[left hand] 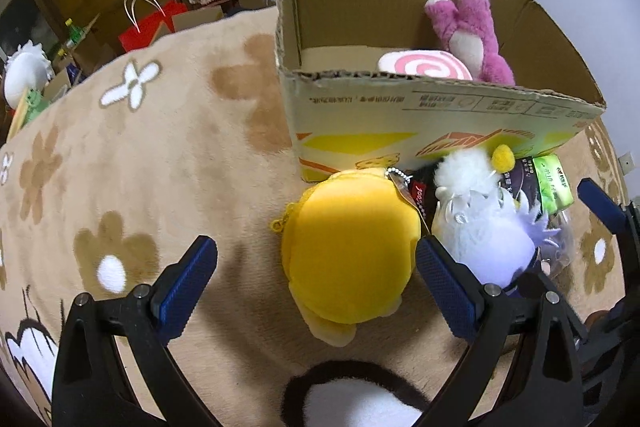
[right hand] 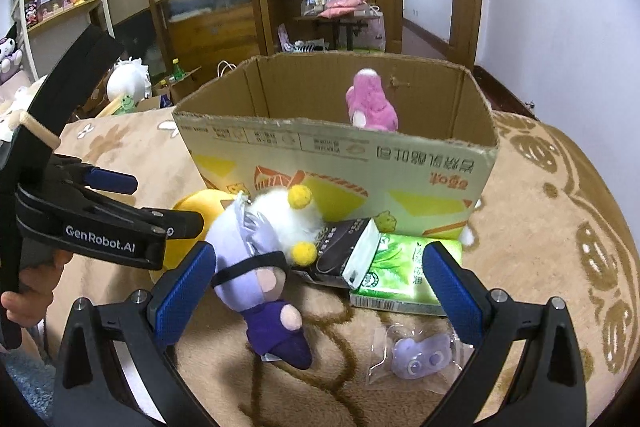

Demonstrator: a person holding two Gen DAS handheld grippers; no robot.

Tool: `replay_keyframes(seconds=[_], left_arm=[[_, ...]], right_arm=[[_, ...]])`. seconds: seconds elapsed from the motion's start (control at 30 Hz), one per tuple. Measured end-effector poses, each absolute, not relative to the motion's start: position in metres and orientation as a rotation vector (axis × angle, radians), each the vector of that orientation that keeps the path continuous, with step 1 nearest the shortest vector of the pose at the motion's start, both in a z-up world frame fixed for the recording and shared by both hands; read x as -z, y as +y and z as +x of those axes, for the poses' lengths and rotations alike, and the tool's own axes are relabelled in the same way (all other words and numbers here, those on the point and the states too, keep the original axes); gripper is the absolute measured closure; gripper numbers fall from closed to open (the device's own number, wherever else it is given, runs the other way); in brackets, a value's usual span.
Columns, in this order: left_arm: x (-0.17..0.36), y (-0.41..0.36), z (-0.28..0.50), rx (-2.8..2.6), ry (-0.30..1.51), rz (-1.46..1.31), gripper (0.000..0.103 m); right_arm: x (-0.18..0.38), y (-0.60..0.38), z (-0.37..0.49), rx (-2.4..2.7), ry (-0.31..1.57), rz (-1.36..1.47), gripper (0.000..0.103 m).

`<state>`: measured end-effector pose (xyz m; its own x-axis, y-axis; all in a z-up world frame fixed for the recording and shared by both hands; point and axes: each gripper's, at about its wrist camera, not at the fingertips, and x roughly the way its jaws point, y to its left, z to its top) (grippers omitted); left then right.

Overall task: Organize soft objects
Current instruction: 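Grasp the yellow plush with the left tool while the right tool grasps the blindfolded doll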

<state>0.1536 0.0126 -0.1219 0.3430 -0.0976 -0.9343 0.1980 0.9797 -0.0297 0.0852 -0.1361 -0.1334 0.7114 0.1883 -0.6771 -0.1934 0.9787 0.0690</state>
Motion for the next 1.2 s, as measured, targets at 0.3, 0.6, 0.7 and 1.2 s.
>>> replay_keyframes(seconds=[0.3,0.6,0.7,1.2], left_arm=[[0.133,0.01,0.161,0.217,1.236,0.109,0.004],[0.144,0.013,0.17,0.258,1.285,0.059,0.004],[0.146,0.013,0.173,0.266,1.298,0.042,0.004],[0.164,0.0,0.175,0.307,1.352,0.08,0.006]], right_arm=[[0.142,-0.131,0.091,-0.236,0.772,-0.013,0.0],[0.143,-0.126,0.087,-0.273,0.795,-0.008,0.007],[0.144,-0.124,0.088,-0.285,0.805,-0.009,0.011],[0.17,-0.111,0.093,-0.262,0.921,-0.09,0.018]])
